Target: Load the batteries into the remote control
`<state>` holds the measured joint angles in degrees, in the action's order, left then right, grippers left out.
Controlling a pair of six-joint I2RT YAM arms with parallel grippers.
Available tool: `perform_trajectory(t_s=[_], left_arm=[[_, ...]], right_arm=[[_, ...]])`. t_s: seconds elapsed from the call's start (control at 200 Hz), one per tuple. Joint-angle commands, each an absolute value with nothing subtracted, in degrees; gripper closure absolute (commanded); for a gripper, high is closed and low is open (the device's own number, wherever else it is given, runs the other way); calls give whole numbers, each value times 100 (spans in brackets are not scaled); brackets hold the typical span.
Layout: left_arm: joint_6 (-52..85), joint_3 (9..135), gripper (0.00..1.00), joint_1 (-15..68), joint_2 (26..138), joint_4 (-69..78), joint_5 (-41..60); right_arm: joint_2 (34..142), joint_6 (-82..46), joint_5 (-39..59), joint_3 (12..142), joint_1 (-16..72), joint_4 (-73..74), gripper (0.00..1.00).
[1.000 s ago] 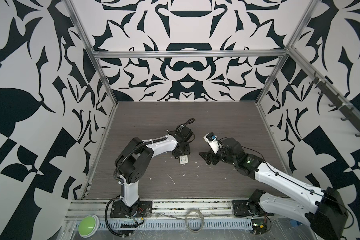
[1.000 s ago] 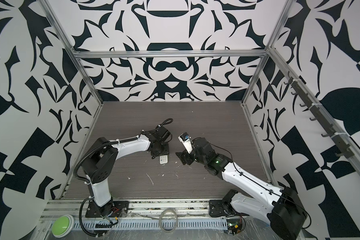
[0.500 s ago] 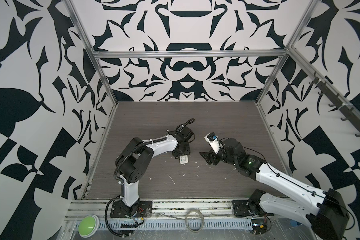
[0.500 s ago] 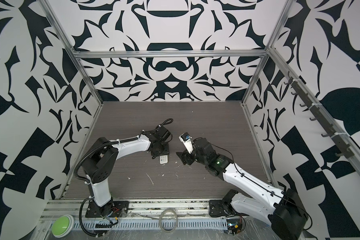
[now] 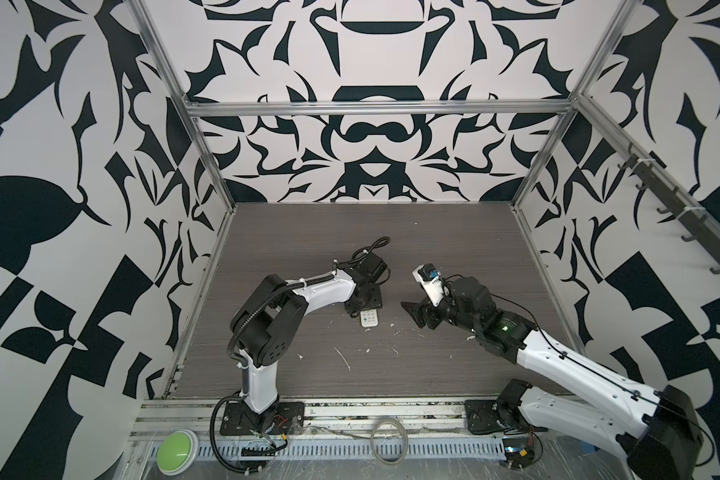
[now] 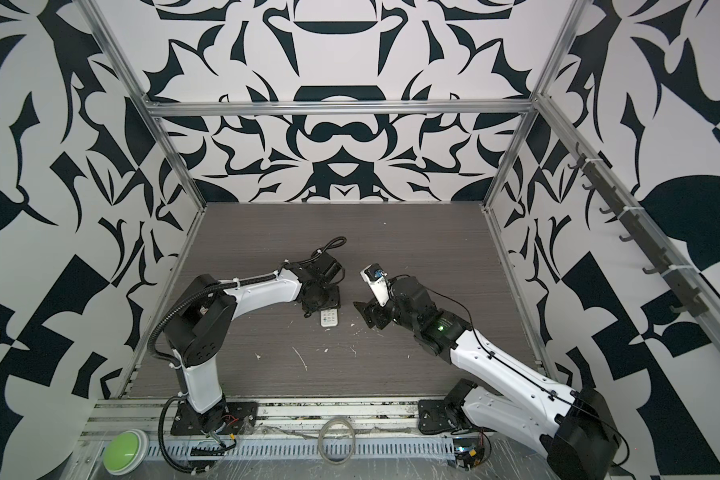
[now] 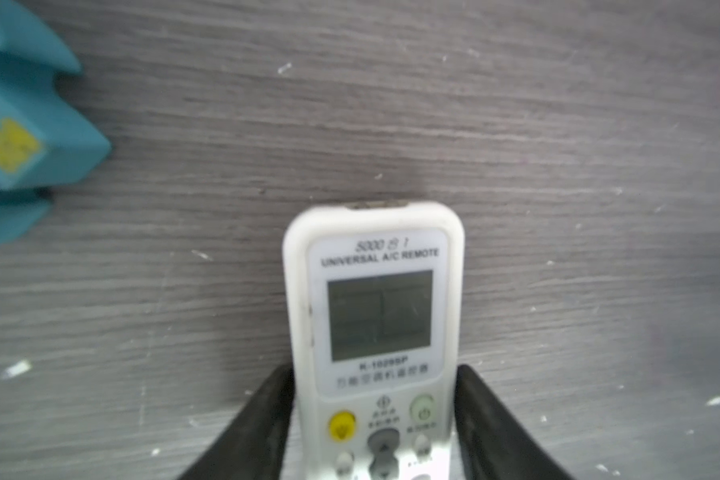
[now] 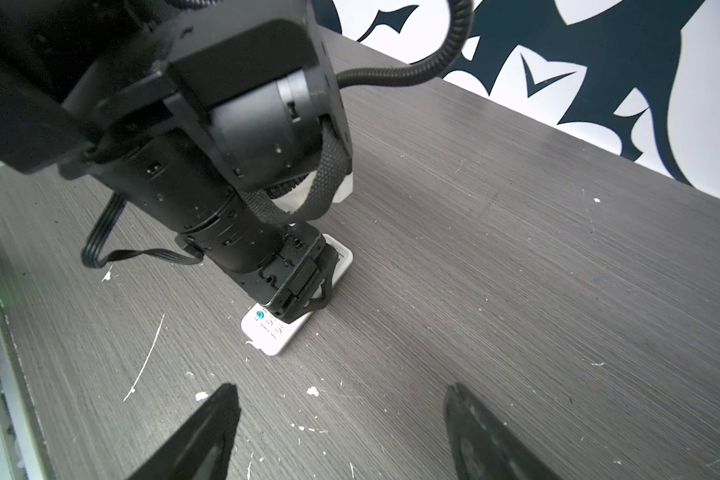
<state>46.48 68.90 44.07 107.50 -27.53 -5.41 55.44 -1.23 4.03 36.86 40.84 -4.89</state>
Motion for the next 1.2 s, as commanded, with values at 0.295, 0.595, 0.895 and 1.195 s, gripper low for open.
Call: perform_trajectory(t_s=[0.295,0.595,0.895,1.195], left_arm=[[4342,6366,7,4416,9975,-2462,-761],[3651,5571,0,4368,9043,-1644,-932],[3048,3988,1,3818,6897,-672,-1514],[2745,3621,0,2785,6149,-1616,-2355]], right_arm=[[5753,-150,-80,3875,4061,-601,19],[5284,-327,-1019,3672,4014,-804,0],[4322,-712,-2785,2859,3760,-295,0],[3377,-1107,-3737,2134,3315,-116,0]])
